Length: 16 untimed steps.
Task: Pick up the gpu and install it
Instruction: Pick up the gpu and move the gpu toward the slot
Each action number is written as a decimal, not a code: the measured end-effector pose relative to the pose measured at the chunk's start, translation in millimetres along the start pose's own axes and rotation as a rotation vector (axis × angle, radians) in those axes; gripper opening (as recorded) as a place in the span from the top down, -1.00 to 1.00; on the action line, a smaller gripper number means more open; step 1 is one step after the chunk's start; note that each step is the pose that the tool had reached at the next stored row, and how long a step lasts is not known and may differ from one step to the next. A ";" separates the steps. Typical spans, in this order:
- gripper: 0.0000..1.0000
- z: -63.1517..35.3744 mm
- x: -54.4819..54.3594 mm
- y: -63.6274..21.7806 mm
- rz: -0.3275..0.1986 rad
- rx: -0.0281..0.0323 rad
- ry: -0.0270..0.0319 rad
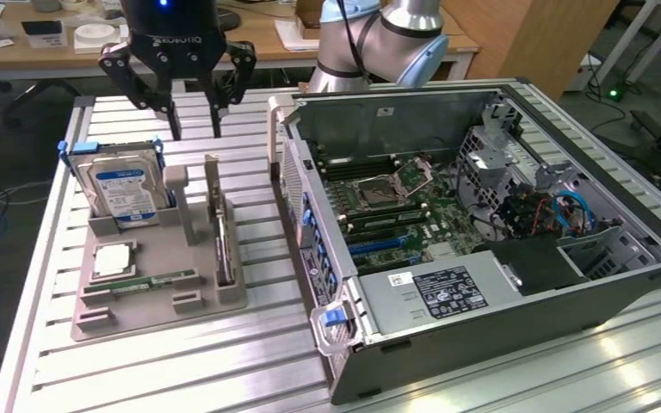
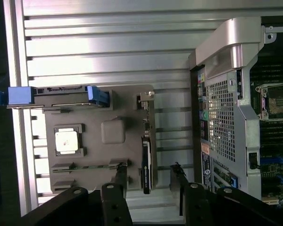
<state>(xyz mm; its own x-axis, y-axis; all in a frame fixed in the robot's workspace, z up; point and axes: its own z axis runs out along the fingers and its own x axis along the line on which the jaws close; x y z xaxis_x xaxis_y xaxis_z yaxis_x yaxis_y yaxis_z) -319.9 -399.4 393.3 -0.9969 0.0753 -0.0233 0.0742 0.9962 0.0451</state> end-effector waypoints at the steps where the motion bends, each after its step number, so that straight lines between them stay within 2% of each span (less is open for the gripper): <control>1: -0.05 0.0 0.0 0.0 0.000 0.0000 0.0000; 3: -0.05 0.3 0.1 0.0 -0.013 0.0031 0.0007; 4: -0.18 0.4 0.1 0.0 -0.025 0.0032 0.0012; 8: -0.18 0.8 0.0 -0.8 -0.072 0.0020 0.0031; 12: -0.18 2.9 -0.1 -4.6 -0.088 0.0016 0.0040; 14: -0.18 5.5 -0.2 -8.0 -0.089 0.0015 0.0026; 16: -0.18 7.6 0.2 -9.1 -0.089 0.0014 -0.0018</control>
<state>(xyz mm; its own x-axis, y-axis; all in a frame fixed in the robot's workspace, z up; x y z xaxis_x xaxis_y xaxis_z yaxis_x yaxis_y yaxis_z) -320.5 -408.1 385.3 -0.9995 -0.0132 -0.0289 -0.0144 0.9990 0.0414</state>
